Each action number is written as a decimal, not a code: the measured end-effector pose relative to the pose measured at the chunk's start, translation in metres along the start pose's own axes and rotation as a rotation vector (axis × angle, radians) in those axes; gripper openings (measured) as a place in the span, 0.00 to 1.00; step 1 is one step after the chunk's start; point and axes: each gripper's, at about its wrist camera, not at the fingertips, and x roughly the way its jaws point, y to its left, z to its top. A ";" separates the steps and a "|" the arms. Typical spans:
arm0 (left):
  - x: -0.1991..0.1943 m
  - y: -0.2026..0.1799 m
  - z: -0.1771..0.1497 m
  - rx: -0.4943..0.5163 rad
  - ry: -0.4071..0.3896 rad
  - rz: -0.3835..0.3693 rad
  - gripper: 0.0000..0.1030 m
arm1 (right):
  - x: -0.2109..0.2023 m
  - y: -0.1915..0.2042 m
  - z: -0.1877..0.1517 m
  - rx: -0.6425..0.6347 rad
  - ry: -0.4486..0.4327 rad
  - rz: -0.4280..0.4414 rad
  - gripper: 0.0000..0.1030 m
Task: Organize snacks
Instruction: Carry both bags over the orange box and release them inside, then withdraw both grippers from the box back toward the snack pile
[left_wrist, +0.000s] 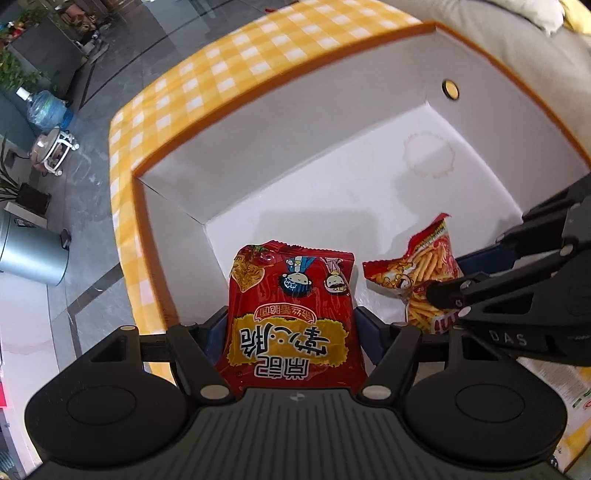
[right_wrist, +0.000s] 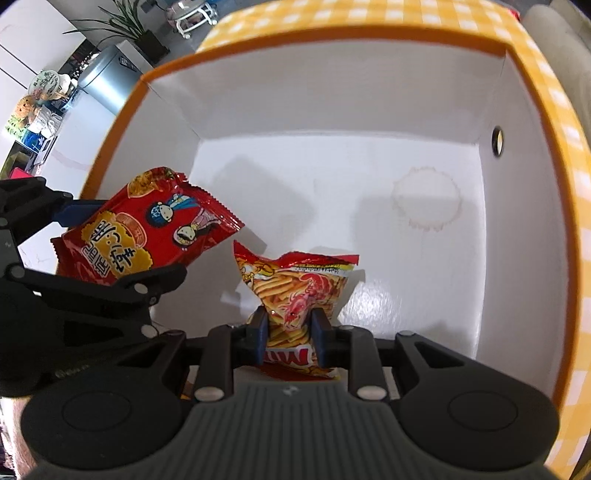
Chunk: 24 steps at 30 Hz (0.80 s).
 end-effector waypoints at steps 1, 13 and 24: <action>0.002 0.001 0.000 -0.001 0.007 -0.002 0.78 | 0.002 0.000 0.002 0.004 0.001 0.002 0.22; 0.004 0.006 -0.002 -0.021 -0.012 0.029 0.85 | 0.005 0.003 0.005 0.006 0.015 -0.021 0.30; -0.063 0.013 -0.025 -0.152 -0.234 0.006 0.86 | -0.042 0.012 -0.002 -0.061 -0.115 -0.113 0.58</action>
